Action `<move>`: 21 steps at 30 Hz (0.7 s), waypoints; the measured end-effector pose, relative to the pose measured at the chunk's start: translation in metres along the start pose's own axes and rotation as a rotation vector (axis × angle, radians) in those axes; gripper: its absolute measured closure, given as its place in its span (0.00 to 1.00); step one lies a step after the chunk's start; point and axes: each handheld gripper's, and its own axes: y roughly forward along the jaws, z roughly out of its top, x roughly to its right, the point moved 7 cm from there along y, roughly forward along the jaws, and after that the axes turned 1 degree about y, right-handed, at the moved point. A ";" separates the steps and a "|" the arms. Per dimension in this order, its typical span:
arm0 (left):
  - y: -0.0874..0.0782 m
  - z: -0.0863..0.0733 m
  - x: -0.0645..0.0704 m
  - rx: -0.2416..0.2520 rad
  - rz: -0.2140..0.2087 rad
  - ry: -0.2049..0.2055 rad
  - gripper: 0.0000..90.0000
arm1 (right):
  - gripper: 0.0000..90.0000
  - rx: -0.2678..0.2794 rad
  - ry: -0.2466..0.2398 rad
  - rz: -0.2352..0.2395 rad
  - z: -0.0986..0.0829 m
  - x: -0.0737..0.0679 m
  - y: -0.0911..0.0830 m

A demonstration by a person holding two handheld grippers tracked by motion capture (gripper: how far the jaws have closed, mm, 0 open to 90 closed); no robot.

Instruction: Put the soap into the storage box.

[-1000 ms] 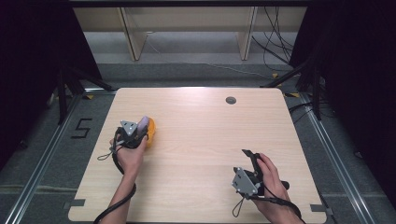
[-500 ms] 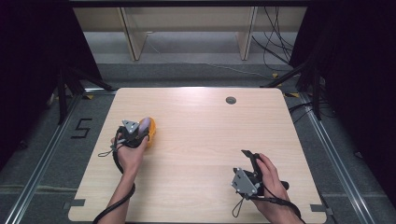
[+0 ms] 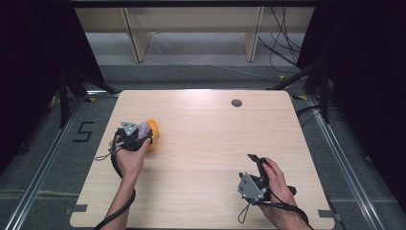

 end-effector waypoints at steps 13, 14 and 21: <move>-0.037 -0.002 0.032 0.042 -0.106 0.034 0.40 | 0.34 0.003 0.002 -0.002 -0.001 0.001 0.000; -0.040 -0.003 0.036 0.040 -0.110 0.040 0.40 | 0.34 0.006 -0.017 0.000 0.000 0.002 0.000; -0.062 -0.016 0.056 0.047 -0.175 0.070 0.40 | 0.34 -0.002 -0.003 -0.003 -0.002 0.002 -0.001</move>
